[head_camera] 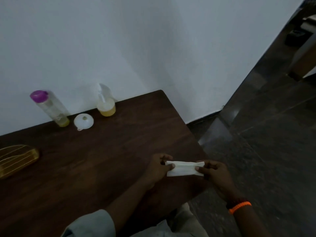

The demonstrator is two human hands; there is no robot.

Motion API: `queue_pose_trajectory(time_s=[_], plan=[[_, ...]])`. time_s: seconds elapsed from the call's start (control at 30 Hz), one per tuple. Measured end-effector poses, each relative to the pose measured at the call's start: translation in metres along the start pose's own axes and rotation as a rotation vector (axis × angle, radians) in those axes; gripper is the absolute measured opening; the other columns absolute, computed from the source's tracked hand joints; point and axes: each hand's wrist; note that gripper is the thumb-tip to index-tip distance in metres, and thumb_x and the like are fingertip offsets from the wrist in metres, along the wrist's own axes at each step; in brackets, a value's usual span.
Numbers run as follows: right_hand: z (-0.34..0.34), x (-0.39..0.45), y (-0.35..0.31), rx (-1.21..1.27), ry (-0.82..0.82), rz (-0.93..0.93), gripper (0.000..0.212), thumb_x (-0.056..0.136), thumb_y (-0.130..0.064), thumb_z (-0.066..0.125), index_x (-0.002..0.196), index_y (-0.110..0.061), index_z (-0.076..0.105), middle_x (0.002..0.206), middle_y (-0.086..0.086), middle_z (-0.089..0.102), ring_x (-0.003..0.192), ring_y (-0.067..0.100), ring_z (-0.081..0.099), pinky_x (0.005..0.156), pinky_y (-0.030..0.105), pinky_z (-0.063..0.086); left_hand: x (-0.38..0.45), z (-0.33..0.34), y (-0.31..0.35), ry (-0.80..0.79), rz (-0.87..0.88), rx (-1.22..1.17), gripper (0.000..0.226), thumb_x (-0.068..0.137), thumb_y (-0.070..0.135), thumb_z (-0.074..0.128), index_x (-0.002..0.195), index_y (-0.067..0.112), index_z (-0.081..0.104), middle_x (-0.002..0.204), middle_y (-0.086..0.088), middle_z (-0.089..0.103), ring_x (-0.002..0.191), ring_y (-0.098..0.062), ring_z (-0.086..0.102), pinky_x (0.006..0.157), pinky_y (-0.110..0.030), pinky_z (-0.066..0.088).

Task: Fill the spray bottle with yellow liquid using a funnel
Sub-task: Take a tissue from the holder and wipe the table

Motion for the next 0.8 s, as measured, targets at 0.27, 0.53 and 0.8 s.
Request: queue_pose_trajectory(time_s=[0.27,0.53,0.8], plan=[[-0.102,0.167,-0.014,0.051,0.024,0.088,0.015,0.081,-0.004,0.076,0.095,-0.006,0.077,0.092,0.019,0.076,0.085,0.032,0.072,0.078,0.048,0.058,0.164,0.098,0.076,-0.035,0.000,0.232,0.025,0.086,0.025,0.075,0.111,0.023,0.070,0.114,0.005,0.062,0.100,-0.011,0.058,0.074,-0.014,0.044],[-0.150,0.335,0.012,-0.002,0.057,0.160,0.009,0.083,-0.015,0.077,0.092,-0.018,0.079,0.083,0.015,0.076,0.076,0.026,0.070,0.078,0.050,0.058,0.331,0.165,0.106,-0.102,-0.043,0.454,0.025,0.089,0.016,0.070,0.114,0.013,0.068,0.121,-0.003,0.061,0.101,-0.010,0.054,0.083,-0.020,0.041],[-0.101,0.475,0.084,0.053,-0.012,0.308,0.017,0.087,-0.001,0.069,0.103,-0.003,0.073,0.088,0.011,0.073,0.070,0.014,0.068,0.052,0.015,0.053,0.481,0.189,0.041,-0.136,-0.306,0.688,0.027,0.088,0.004,0.062,0.113,-0.005,0.063,0.119,-0.021,0.062,0.108,-0.033,0.061,0.089,-0.039,0.053]])
Point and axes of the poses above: each hand's wrist, its own x-axis towards the middle knuckle, its own z-axis out of the palm, y = z × x
